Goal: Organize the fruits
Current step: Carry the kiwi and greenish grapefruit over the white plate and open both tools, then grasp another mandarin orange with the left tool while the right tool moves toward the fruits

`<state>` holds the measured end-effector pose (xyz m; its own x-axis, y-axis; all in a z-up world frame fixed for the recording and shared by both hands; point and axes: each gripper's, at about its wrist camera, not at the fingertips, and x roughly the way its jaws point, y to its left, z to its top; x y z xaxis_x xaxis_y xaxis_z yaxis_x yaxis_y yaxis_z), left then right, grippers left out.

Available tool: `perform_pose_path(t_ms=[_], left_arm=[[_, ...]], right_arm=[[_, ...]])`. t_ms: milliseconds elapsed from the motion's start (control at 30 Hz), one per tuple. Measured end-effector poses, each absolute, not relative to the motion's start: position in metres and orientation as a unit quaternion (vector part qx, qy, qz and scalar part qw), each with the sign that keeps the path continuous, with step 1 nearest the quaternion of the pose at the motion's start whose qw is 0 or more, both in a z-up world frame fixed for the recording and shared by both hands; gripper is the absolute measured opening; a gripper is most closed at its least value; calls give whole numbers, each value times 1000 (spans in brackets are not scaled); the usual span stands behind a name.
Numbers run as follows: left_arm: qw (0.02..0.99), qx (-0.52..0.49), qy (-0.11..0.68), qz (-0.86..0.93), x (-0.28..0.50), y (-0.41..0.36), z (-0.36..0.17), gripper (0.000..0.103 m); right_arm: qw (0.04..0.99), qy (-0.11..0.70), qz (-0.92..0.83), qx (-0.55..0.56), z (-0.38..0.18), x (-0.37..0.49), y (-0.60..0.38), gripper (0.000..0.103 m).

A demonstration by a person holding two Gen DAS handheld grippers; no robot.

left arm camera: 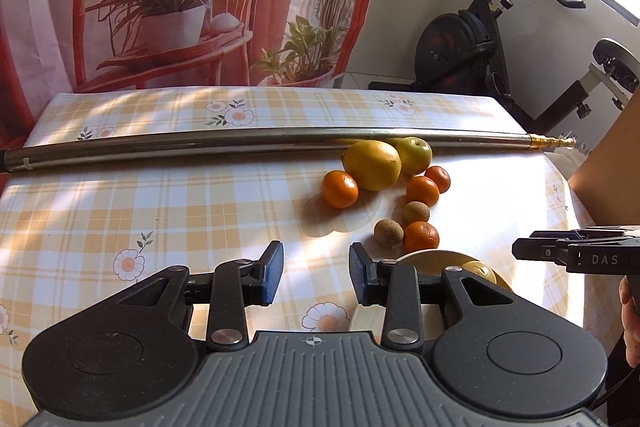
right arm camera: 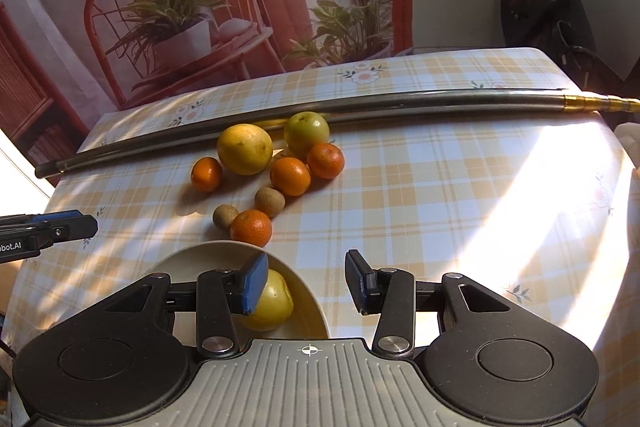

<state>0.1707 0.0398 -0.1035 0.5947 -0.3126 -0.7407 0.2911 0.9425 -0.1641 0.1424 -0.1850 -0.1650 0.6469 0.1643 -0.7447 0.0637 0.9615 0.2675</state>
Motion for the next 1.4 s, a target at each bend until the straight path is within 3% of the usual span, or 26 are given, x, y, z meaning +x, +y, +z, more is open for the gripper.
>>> perform_pose_path(t_ms=[467,967,1400], left_arm=[[912,-5,382,-151,203,50,-78,38],[886,21,401,-233,235,-19,-142,38],[883,43,417,-212,264,-35,-162,38]], right_arm=[[910,395,14,127,-155,161,-196,40],[905,406,3,125,-166,178,-211,40],[899,416,2,133,-178,191,-218,40]])
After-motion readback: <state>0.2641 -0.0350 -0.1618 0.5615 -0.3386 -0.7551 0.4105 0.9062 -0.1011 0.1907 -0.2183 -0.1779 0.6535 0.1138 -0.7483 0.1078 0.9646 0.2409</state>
